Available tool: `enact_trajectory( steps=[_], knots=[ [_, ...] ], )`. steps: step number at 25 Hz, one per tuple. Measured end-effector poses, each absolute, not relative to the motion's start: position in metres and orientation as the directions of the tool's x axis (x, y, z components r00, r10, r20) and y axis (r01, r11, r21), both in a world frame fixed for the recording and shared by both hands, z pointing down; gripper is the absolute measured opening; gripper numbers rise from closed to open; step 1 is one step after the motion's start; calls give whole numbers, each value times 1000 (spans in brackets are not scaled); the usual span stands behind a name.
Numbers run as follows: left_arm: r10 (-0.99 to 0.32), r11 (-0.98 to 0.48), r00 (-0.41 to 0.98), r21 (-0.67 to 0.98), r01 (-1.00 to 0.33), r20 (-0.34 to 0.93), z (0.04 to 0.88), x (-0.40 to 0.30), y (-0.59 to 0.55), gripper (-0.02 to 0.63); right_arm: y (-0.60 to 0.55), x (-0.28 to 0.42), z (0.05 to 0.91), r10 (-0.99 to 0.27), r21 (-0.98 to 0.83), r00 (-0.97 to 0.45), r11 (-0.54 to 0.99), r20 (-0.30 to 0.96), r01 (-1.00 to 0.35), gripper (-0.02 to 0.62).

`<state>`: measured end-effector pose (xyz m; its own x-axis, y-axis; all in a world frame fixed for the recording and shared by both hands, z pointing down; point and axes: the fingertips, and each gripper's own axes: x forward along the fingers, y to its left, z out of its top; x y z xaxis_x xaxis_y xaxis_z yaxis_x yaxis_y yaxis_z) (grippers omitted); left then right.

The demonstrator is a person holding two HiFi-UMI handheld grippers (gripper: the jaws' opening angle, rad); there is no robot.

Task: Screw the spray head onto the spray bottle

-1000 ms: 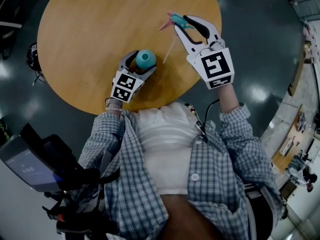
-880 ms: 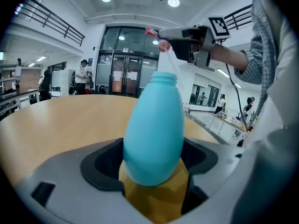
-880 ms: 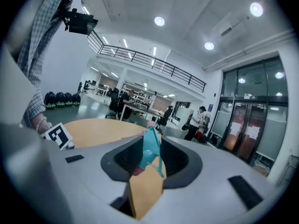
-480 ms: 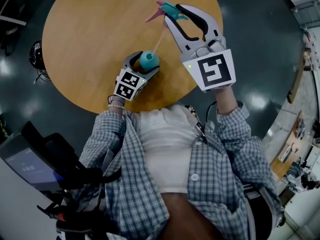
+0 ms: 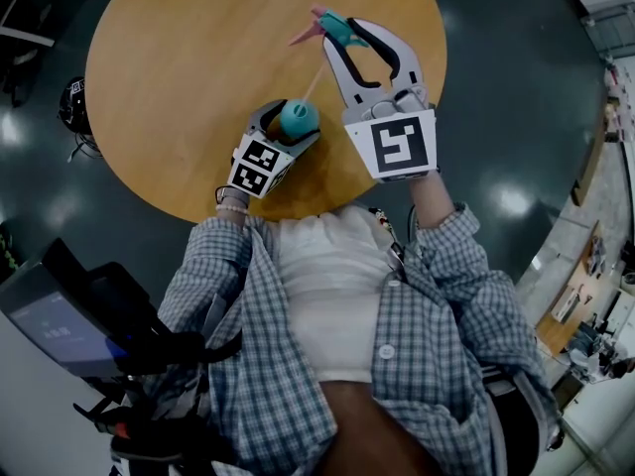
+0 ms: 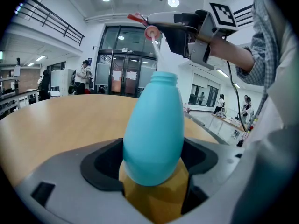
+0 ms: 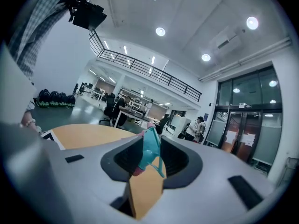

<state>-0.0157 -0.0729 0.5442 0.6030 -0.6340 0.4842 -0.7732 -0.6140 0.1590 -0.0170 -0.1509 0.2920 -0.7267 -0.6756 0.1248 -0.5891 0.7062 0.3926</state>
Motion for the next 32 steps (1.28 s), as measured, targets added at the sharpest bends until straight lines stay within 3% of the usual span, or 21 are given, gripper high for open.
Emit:
enact_trajectory(
  steps=[24, 32],
  knots=[
    [-631, -612, 600, 161, -775, 492, 548, -20, -69, 383, -73, -57, 392, -585, 579, -779, 724, 227, -376, 112],
    [-631, -615, 604, 161, -772, 488, 548, -19, -70, 383, -67, -46, 395, -615, 575, -763, 704, 198, -418, 112]
  ],
)
